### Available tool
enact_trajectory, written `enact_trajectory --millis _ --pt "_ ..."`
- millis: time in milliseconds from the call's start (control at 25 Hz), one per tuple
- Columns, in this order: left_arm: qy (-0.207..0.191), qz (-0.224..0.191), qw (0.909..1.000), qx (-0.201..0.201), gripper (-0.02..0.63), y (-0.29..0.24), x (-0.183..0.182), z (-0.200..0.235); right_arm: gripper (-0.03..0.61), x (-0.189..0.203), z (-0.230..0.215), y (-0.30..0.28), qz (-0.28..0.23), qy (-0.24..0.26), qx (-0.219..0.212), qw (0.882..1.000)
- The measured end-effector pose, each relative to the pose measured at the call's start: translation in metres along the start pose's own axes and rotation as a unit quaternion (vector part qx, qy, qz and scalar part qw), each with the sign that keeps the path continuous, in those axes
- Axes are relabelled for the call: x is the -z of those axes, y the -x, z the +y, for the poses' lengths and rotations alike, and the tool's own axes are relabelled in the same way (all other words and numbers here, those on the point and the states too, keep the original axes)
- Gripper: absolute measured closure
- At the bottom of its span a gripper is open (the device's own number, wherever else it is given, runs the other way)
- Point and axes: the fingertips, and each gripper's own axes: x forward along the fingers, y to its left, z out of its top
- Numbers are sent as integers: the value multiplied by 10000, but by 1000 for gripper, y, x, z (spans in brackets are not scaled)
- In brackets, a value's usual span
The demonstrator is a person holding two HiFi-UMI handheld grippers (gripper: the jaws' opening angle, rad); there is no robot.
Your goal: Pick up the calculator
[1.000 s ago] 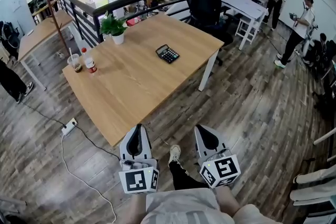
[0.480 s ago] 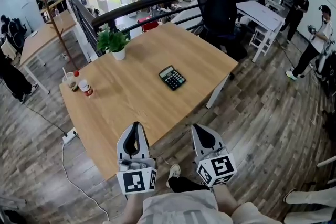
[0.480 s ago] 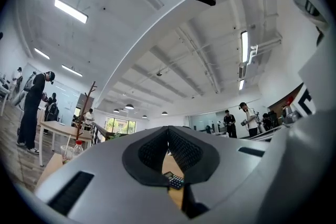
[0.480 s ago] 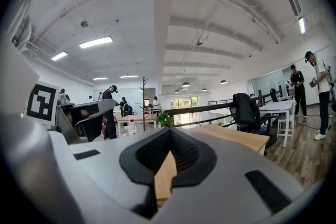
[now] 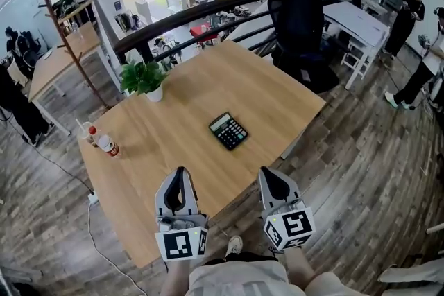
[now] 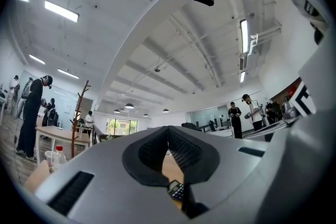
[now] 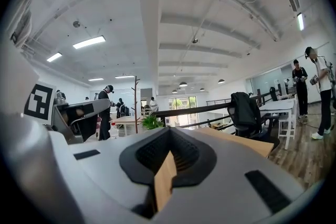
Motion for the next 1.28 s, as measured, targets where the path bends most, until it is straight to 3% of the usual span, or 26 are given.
enact_trajectory --millis 400,800,1080,1280 --pt "54 180 9998 -19 604 -47 21 4 561 -6 -18 -53 29 119 -182 9998" --pt "236 98 9996 -81 604 -110 44 1 561 -8 -50 -100 -58 73 -218 9997" --pt "247 56 9995 -182 604 -140 52 7 561 -13 -61 -143 24 228 -754 9969" --pt "253 167 9984 -478 604 -155 66 31 560 -24 -60 -188 134 808 -1486 9855"
